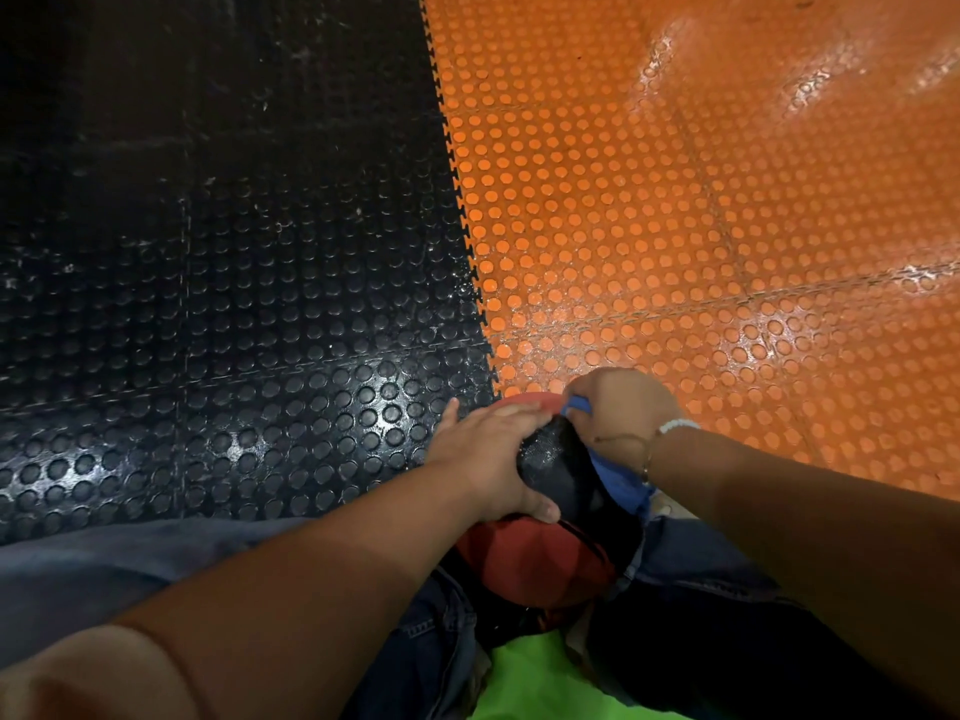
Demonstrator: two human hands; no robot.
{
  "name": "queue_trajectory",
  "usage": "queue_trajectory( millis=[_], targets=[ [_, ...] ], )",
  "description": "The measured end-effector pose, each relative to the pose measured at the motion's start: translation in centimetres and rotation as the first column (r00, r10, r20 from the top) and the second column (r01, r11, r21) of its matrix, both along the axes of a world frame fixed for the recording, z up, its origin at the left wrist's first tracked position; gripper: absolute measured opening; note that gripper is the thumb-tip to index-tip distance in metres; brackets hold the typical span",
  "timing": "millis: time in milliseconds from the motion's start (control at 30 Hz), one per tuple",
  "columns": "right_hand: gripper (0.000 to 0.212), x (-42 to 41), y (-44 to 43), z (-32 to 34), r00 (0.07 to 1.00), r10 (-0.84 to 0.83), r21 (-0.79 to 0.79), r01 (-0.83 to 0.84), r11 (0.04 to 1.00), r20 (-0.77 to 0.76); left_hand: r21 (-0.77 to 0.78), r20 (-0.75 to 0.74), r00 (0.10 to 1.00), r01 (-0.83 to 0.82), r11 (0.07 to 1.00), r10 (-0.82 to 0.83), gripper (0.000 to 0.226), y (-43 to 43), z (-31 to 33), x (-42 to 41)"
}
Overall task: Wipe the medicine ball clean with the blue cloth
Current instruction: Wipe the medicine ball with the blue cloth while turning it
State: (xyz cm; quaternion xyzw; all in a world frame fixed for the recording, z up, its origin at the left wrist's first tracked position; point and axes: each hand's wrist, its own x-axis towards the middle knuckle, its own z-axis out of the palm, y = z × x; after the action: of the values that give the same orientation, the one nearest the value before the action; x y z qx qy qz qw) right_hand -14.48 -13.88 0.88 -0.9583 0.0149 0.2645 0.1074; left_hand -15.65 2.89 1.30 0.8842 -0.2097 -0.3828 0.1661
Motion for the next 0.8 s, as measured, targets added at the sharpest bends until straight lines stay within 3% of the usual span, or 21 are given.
queue_trajectory(
  millis=[133, 300, 400, 467, 633, 800],
  targets=[
    [0.02, 1.2, -0.9, -0.2, 0.989, -0.133, -0.018, 0.132, 0.991, -0.057, -0.013, -0.024, 1.0, -0.016, 1.0, 0.016, 0.104, 0.0, -0.1, 0.0],
    [0.019, 0.8, 0.5, 0.2, 0.999, 0.037, 0.052, -0.037, 0.998, -0.008, 0.011, 0.011, 1.0, -0.002, 1.0, 0.002, 0.107, 0.2, -0.3, 0.3],
    [0.02, 1.3, -1.4, -0.5, 0.989, -0.119, 0.0, 0.12, 0.993, -0.091, 0.006, 0.007, 1.0, 0.018, 1.0, -0.018, 0.105, 0.0, 0.1, 0.0],
    [0.016, 1.2, -2.1, -0.9, 0.984, -0.136, -0.04, 0.132, 0.99, -0.114, 0.002, 0.016, 0.999, 0.032, 0.999, -0.032, 0.105, -0.3, 0.3, -0.2],
    [0.018, -0.1, -1.4, 0.4, 0.998, 0.052, 0.208, -0.043, 0.977, -0.042, 0.01, 0.015, 1.0, 0.024, 1.0, -0.024, 0.107, -0.1, 0.0, 0.0],
    [0.019, 0.4, -2.0, -0.5, 0.977, -0.213, 0.088, 0.214, 0.973, -0.019, 0.012, -0.012, 0.997, -0.076, 0.997, 0.076, 0.112, -0.3, -0.1, -0.3]
  ],
)
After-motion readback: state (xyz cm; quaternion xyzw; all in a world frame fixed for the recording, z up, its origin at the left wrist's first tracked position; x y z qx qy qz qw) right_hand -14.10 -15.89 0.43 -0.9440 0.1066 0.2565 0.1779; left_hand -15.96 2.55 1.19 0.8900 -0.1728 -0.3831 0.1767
